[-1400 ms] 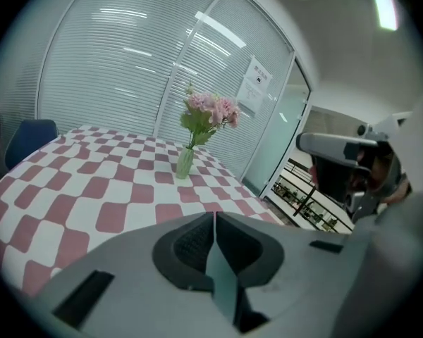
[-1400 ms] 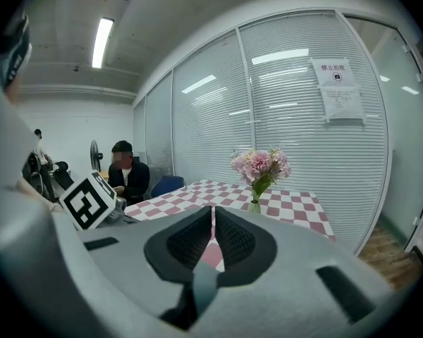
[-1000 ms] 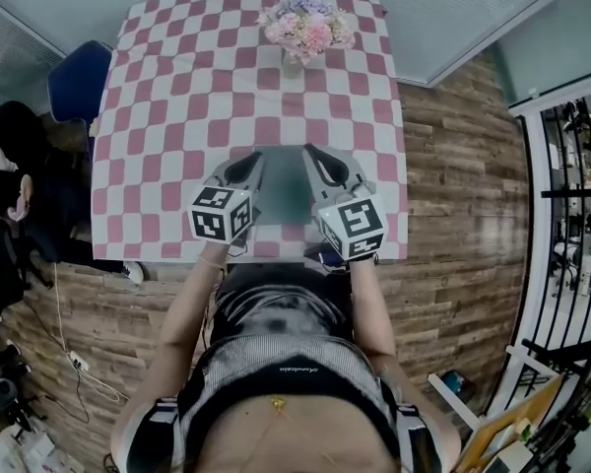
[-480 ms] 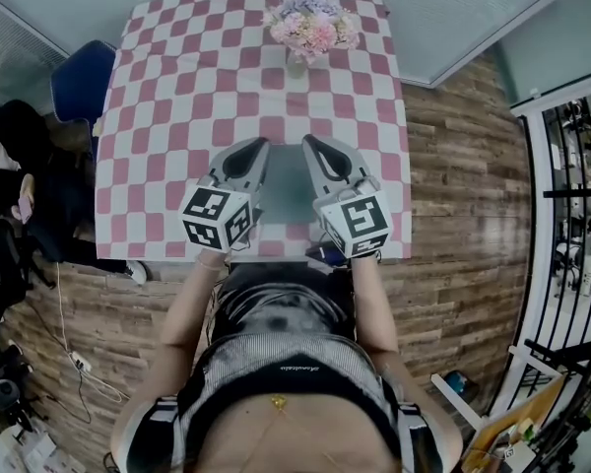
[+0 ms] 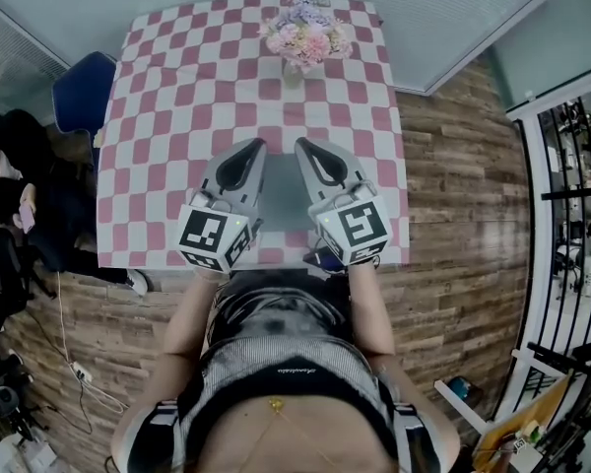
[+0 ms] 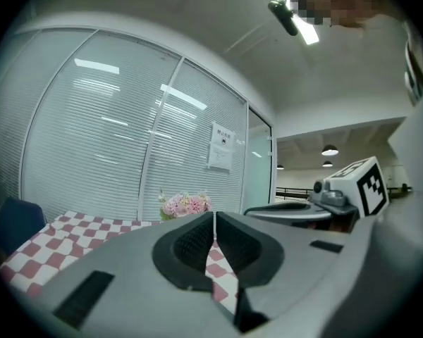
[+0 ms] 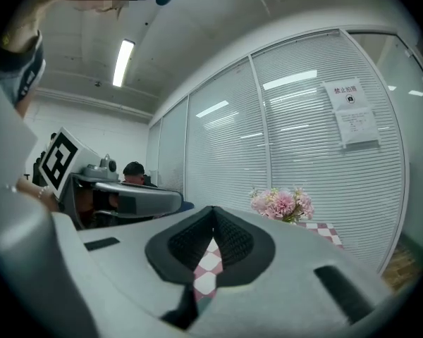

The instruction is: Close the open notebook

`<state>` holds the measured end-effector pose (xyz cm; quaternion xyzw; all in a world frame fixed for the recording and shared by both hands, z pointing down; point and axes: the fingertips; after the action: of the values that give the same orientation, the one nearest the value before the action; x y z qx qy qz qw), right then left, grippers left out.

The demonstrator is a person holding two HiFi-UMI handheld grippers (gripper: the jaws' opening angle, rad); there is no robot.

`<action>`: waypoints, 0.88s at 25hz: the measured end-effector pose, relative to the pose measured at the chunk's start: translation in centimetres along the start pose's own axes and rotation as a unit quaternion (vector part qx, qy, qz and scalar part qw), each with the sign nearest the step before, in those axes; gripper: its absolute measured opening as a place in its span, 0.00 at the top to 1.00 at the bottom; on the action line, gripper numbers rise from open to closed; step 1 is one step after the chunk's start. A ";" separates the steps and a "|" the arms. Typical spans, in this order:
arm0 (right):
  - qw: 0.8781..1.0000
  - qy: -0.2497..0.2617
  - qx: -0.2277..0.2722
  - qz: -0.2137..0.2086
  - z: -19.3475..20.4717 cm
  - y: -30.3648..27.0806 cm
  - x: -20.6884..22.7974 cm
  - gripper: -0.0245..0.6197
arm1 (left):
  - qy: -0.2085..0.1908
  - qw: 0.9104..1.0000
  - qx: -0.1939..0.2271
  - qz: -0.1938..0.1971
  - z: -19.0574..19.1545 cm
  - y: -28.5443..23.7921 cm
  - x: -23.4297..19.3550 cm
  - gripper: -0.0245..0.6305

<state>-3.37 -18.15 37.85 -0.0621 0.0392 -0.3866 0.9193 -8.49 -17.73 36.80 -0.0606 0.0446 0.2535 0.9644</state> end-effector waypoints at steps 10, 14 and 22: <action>0.999 0.016 0.036 -0.022 -3.4 0.2 -1.3 0.96 | -0.043 0.998 0.034 -0.012 -3.1 1.2 1.2 0.94; 0.998 0.015 0.048 -0.044 -4.4 0.4 -2.3 0.96 | -0.038 0.998 0.043 -0.008 -4.1 1.7 1.8 0.94; 0.998 0.010 0.052 -0.046 -5.0 0.8 -2.8 0.96 | -0.045 0.999 0.027 -0.010 -5.2 2.2 2.3 0.95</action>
<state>-5.32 -16.02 32.90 -0.0122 0.0254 -0.4309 0.9020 -7.88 -15.40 31.15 -0.0237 0.0073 0.2447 0.9693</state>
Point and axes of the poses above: the fingertips, and each gripper's own axes: y backward along the fingers, x to its right, z out of its underside, and after that the axes turned 2 degrees about -x, right-handed
